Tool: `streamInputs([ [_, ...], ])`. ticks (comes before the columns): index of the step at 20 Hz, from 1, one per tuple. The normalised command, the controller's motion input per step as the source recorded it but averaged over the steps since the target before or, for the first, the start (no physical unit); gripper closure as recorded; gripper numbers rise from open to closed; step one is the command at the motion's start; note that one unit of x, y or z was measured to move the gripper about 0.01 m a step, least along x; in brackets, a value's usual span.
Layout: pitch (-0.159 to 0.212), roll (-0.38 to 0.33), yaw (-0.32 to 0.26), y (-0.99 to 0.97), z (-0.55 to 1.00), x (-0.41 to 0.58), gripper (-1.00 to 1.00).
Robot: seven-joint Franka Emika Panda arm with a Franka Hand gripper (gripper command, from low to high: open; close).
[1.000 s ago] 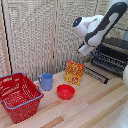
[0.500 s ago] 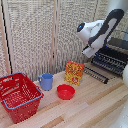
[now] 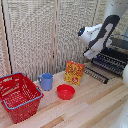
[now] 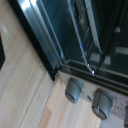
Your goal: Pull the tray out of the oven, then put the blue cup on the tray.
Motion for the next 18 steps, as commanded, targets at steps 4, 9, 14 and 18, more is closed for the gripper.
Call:
streamInputs([
  [4, 0.002, -0.020, 0.000, -0.47, -0.25, 0.044, -1.00],
  [9, 0.024, 0.000, 0.000, -0.33, -0.36, 0.174, -1.00],
  [14, 0.014, 0.000, 0.000, -0.13, -0.15, 0.094, -1.00],
  [18, 0.000, 0.003, 0.016, -0.12, 0.00, 0.000, 1.00],
])
